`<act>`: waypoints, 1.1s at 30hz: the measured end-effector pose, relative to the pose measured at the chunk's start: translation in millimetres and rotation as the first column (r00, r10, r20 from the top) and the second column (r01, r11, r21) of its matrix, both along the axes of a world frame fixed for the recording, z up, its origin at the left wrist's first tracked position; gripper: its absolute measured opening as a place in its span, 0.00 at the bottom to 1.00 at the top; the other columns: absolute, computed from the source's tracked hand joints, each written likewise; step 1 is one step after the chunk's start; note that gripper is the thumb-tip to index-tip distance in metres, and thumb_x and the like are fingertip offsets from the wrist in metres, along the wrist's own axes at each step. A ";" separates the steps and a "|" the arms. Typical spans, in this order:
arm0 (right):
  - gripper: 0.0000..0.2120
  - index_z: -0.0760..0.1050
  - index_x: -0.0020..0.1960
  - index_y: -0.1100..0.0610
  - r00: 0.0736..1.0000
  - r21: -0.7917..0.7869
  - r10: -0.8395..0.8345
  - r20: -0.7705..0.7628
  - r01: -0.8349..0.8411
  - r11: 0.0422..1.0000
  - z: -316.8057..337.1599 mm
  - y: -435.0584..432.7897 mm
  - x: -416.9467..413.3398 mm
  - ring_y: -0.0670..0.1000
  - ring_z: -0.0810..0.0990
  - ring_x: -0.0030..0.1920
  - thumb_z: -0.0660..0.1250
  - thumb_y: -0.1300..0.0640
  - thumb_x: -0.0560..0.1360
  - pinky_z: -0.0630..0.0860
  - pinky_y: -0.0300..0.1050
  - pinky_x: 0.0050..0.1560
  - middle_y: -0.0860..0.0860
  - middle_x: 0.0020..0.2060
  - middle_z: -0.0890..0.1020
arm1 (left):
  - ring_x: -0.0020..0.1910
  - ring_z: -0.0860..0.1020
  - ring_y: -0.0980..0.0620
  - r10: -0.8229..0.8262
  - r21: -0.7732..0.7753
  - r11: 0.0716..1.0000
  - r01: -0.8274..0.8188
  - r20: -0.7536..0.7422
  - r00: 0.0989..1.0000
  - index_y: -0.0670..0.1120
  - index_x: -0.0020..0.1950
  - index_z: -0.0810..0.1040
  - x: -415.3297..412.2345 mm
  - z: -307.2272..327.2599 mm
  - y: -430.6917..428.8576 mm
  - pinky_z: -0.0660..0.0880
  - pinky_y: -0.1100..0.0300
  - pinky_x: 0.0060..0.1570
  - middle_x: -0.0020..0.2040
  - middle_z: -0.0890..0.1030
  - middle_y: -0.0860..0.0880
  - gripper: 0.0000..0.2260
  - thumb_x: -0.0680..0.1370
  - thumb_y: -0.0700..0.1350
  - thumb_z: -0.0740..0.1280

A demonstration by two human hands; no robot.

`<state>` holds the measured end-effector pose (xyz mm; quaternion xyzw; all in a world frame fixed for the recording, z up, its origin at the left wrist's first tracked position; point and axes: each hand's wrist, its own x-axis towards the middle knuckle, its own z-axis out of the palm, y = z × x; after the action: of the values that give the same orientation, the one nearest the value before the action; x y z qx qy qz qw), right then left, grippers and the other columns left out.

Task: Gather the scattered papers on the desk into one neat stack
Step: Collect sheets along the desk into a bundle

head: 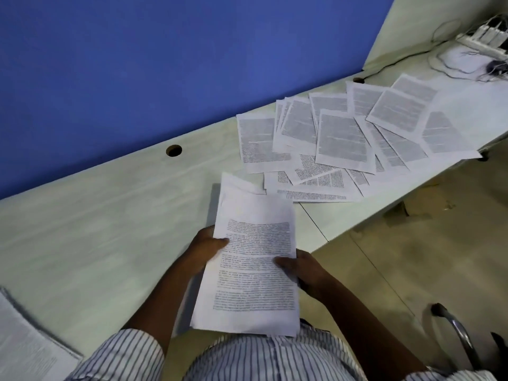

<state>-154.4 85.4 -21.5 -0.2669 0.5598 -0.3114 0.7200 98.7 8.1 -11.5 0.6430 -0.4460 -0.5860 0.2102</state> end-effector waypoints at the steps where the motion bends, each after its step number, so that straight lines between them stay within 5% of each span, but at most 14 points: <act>1: 0.20 0.79 0.60 0.63 0.993 -0.010 0.053 -0.110 -0.055 0.998 3.4 -5.4 3.0 0.66 0.82 0.55 0.76 0.56 0.71 0.79 0.66 0.55 0.62 0.56 0.83 | 0.51 0.80 0.52 -0.026 -0.049 0.998 0.029 0.060 0.998 0.44 0.65 0.78 3.8 4.5 -3.0 0.75 0.67 0.46 0.57 0.80 0.49 0.16 0.78 0.35 0.68; 4: 0.29 0.71 0.67 0.61 0.835 -0.111 0.060 -0.547 -0.143 0.983 17.5 -27.7 11.4 0.59 0.79 0.60 0.77 0.56 0.70 0.77 0.59 0.62 0.60 0.62 0.79 | 0.57 0.81 0.47 -0.099 -0.156 0.976 0.152 0.305 0.947 0.46 0.63 0.80 15.3 23.0 -21.8 0.76 0.57 0.58 0.58 0.83 0.46 0.14 0.77 0.40 0.69; 7: 0.43 0.58 0.77 0.61 0.407 -0.377 -0.178 -0.896 -0.485 0.789 40.7 -55.0 19.1 0.59 0.62 0.76 0.76 0.54 0.70 0.64 0.55 0.73 0.59 0.74 0.65 | 0.58 0.80 0.44 -0.162 -0.233 0.901 0.366 0.601 0.783 0.47 0.63 0.81 22.4 53.4 -41.0 0.75 0.56 0.56 0.59 0.83 0.46 0.14 0.78 0.47 0.68; 11: 0.39 0.65 0.74 0.59 0.082 -0.291 -0.463 -0.883 -0.869 0.400 93.5 -98.7 42.1 0.61 0.57 0.78 0.77 0.52 0.68 0.52 0.67 0.75 0.60 0.75 0.65 | 0.51 0.80 0.47 -0.208 -0.259 0.721 0.643 0.804 0.558 0.50 0.52 0.83 13.3 91.9 -54.1 0.75 0.57 0.48 0.52 0.84 0.49 0.07 0.79 0.48 0.66; 13: 0.32 0.72 0.69 0.57 -0.039 -0.136 -0.441 -0.897 -0.924 0.358 114.3 -114.6 58.0 0.60 0.66 0.74 0.76 0.50 0.68 0.50 0.68 0.75 0.59 0.69 0.74 | 0.49 0.80 0.48 -0.205 -0.262 0.673 0.691 0.832 0.515 0.51 0.52 0.84 5.5 104.9 -58.4 0.76 0.57 0.49 0.51 0.84 0.50 0.07 0.79 0.50 0.67; 16: 0.17 0.75 0.63 0.55 -0.137 0.047 -0.197 -0.971 -0.914 0.404 132.6 -128.9 72.0 0.58 0.80 0.58 0.68 0.51 0.75 0.69 0.53 0.65 0.55 0.56 0.82 | 0.47 0.79 0.50 -0.161 -0.322 0.647 0.691 0.828 0.537 0.52 0.52 0.84 -5.3 119.7 -64.9 0.72 0.59 0.50 0.50 0.85 0.50 0.09 0.78 0.54 0.68; 19: 0.12 0.79 0.58 0.54 -0.015 0.022 0.019 -1.000 -0.895 0.446 136.9 -141.4 69.4 0.58 0.81 0.54 0.64 0.54 0.77 0.76 0.49 0.52 0.55 0.53 0.83 | 0.55 0.78 0.49 0.027 -0.477 0.624 0.619 0.805 0.593 0.50 0.55 0.84 -1.6 123.3 -66.7 0.64 0.56 0.66 0.54 0.84 0.50 0.11 0.77 0.54 0.69; 21: 0.09 0.81 0.53 0.53 0.152 -0.086 0.096 -0.984 -0.866 0.492 133.3 -145.8 57.5 0.57 0.81 0.53 0.65 0.55 0.76 0.76 0.48 0.51 0.54 0.50 0.83 | 0.65 0.75 0.46 0.242 -0.656 0.593 0.466 0.698 0.674 0.47 0.60 0.81 11.6 114.5 -63.1 0.60 0.52 0.73 0.63 0.80 0.47 0.15 0.75 0.51 0.73; 24: 0.08 0.77 0.39 0.50 0.500 -0.325 0.126 -0.857 -0.713 0.622 124.5 -146.6 37.0 0.49 0.79 0.38 0.68 0.56 0.76 0.71 0.42 0.38 0.49 0.36 0.80 | 0.72 0.68 0.44 0.520 -0.773 0.631 0.059 0.478 0.708 0.44 0.71 0.71 32.9 98.7 -44.6 0.64 0.51 0.72 0.73 0.70 0.44 0.30 0.73 0.52 0.75; 26: 0.09 0.77 0.38 0.50 0.697 -0.419 0.130 -0.705 -0.557 0.717 121.1 -139.8 28.5 0.42 0.77 0.31 0.70 0.55 0.76 0.71 0.39 0.34 0.45 0.31 0.79 | 0.75 0.64 0.42 0.606 -0.687 0.688 -0.232 0.369 0.705 0.41 0.76 0.64 39.1 86.7 -33.0 0.64 0.49 0.72 0.76 0.65 0.42 0.39 0.71 0.56 0.76; 28: 0.04 0.82 0.47 0.53 0.813 -0.432 0.159 -0.559 -0.450 0.781 115.6 -135.5 25.2 0.45 0.84 0.38 0.72 0.53 0.76 0.78 0.39 0.39 0.48 0.38 0.85 | 0.75 0.64 0.43 0.599 -0.450 0.767 -0.457 0.249 0.761 0.41 0.77 0.61 41.1 78.3 -28.2 0.65 0.49 0.72 0.76 0.65 0.43 0.44 0.69 0.60 0.76; 30: 0.11 0.83 0.54 0.54 0.877 -0.417 0.191 -0.440 -0.389 0.822 111.7 -132.9 28.0 0.53 0.86 0.48 0.73 0.51 0.75 0.81 0.47 0.50 0.50 0.46 0.87 | 0.69 0.74 0.45 0.540 -0.179 0.815 -0.551 -0.107 0.835 0.43 0.73 0.69 42.9 74.7 -25.5 0.73 0.51 0.66 0.70 0.74 0.46 0.39 0.68 0.61 0.75; 33: 0.13 0.82 0.58 0.55 0.924 -0.427 0.212 -0.319 -0.339 0.838 111.0 -140.8 34.0 0.51 0.85 0.52 0.73 0.54 0.75 0.80 0.45 0.54 0.49 0.50 0.87 | 0.56 0.83 0.48 0.463 0.045 0.837 -0.546 -0.591 0.661 0.45 0.62 0.79 41.1 82.1 -27.2 0.81 0.56 0.51 0.61 0.82 0.45 0.22 0.70 0.50 0.73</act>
<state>-120.4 -55.4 89.5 -0.5513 0.5108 -0.2934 0.5908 139.8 -19.1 70.6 0.5154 -0.2029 -0.6394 0.5333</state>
